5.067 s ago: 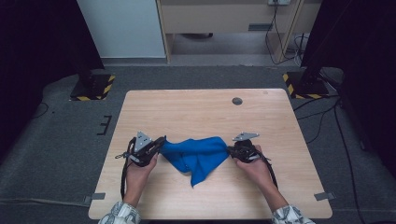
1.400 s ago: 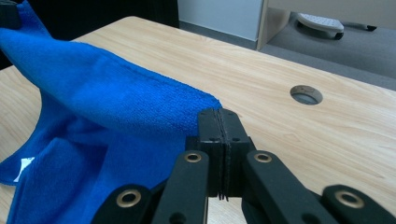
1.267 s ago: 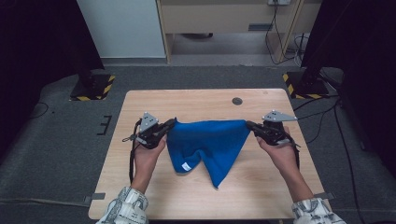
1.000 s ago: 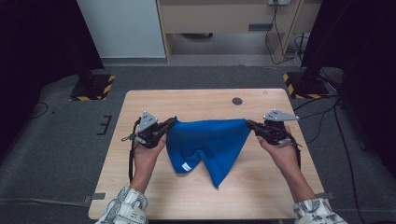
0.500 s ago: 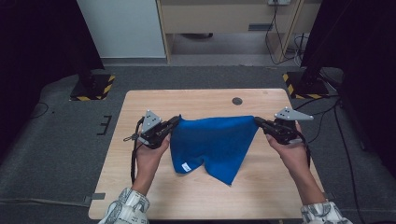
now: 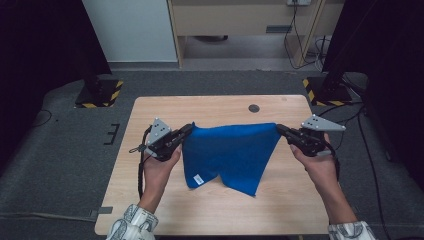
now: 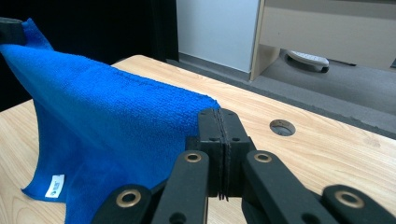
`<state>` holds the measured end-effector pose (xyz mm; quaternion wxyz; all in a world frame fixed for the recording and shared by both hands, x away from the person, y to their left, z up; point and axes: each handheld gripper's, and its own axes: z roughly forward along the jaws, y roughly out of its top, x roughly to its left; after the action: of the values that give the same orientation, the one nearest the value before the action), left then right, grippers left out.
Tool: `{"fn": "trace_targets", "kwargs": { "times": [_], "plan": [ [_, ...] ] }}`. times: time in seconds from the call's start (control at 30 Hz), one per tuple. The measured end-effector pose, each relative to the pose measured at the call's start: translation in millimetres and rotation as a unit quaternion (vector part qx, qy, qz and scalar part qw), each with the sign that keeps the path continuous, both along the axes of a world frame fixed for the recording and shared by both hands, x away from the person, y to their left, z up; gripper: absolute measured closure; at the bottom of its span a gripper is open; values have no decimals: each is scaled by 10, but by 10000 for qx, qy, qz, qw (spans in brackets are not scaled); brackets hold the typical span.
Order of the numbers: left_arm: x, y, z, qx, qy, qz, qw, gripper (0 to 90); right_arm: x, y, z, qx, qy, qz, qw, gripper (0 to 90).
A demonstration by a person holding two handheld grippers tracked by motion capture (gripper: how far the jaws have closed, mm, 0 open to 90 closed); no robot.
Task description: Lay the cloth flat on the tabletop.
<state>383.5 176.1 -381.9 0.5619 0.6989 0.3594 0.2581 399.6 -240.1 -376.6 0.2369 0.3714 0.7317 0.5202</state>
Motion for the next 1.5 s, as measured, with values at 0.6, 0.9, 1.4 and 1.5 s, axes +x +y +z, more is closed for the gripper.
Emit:
{"fn": "trace_targets", "kwargs": {
  "times": [0.6,0.9,1.4,1.5],
  "plan": [
    [-487,-94,241,106,-102,-294,9995,872,-484,-202,314,167,-451,181,9987,894],
    [-676,-175,296,97,-97,-345,9993,872,-587,-259,430,51,-476,203,9986,894],
    [127,-50,-319,28,534,298,9981,868,263,164,-233,-552,441,124,9974,894],
    [270,-60,-440,-3,618,449,9971,869,391,203,-344,-594,601,33,9964,894]
  ]
}}
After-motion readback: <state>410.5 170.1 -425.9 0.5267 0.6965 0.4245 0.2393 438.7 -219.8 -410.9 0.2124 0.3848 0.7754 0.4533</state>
